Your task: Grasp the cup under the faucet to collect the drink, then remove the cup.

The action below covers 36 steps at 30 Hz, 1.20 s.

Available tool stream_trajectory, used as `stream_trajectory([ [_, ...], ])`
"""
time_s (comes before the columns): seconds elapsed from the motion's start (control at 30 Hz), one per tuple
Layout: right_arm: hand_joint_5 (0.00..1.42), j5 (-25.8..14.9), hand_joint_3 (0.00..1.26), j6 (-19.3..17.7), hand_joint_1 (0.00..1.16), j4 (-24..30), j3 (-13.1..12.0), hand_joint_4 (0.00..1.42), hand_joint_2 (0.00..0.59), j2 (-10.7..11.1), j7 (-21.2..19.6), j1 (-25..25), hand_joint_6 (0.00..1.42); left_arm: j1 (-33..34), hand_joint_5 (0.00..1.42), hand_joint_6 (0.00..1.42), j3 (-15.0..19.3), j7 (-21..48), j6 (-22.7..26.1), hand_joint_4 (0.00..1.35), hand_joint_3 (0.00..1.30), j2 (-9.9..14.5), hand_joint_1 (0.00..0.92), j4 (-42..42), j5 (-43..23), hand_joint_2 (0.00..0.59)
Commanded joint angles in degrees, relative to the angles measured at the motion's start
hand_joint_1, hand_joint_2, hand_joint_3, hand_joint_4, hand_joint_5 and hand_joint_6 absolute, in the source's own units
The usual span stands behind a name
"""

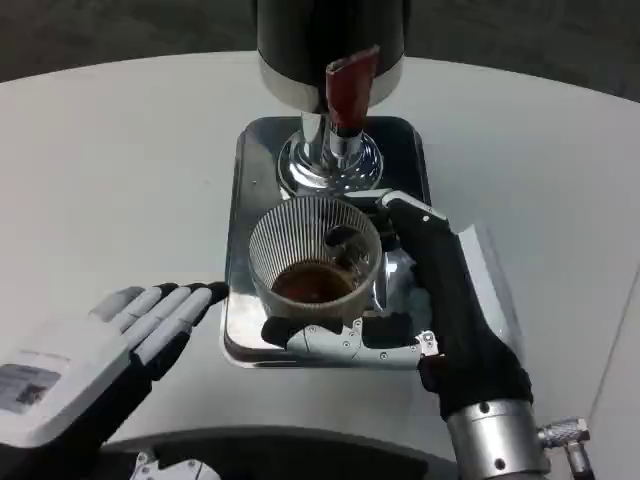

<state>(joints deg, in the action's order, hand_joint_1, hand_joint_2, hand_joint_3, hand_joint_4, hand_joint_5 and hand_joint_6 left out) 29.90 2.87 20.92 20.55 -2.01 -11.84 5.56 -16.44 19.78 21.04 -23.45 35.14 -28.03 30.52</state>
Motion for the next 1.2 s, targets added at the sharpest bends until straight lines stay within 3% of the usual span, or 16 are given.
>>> stream_trajectory([
  [0.03, 1.04, -0.92, 0.84, 0.64, 1.13, 6.41, 0.19, 1.05, 0.044, -0.02, 3.25, -2.69, 1.35, -2.38, 0.0, 0.0, 0.2, -2.01, -1.88, 0.0, 0.0, 0.43, 0.0, -1.91, 3.58, 0.129],
  [0.27, 1.03, -1.67, 0.84, 1.75, 1.12, 11.73, 0.54, 1.05, 0.045, 0.72, 8.5, -5.08, 1.35, -3.54, 0.0, 0.0, -1.07, -3.22, -1.93, 0.0, 0.0, -0.8, 0.0, -3.47, 4.78, 0.156],
  [0.6, 1.03, -2.45, 0.84, 2.77, 1.11, 18.59, 0.56, 1.05, 0.05, 1.57, 12.6, -11.09, 1.35, -4.39, 0.0, 0.0, -1.48, -4.57, -2.8, 0.0, 0.0, -1.85, 0.0, -5.66, 5.61, 0.153],
  [0.8, 1.03, -2.46, 0.84, 2.81, 1.11, 21.54, 0.78, 1.05, 0.051, 2.28, 13.55, -15.08, 1.35, -3.99, 0.0, 0.0, -1.53, -5.01, -1.3, 0.0, 0.0, -2.7, 0.0, -5.95, 7.02, 0.153],
  [1.2, 1.03, -2.44, 0.84, 3.83, 1.11, 24.36, 0.19, 1.05, 0.051, 2.23, 14.31, -15.57, 1.35, -1.98, 0.0, 0.0, -3.63, -4.92, 2.07, 0.0, 0.0, -4.26, 0.0, -5.95, 8.69, 0.149],
])
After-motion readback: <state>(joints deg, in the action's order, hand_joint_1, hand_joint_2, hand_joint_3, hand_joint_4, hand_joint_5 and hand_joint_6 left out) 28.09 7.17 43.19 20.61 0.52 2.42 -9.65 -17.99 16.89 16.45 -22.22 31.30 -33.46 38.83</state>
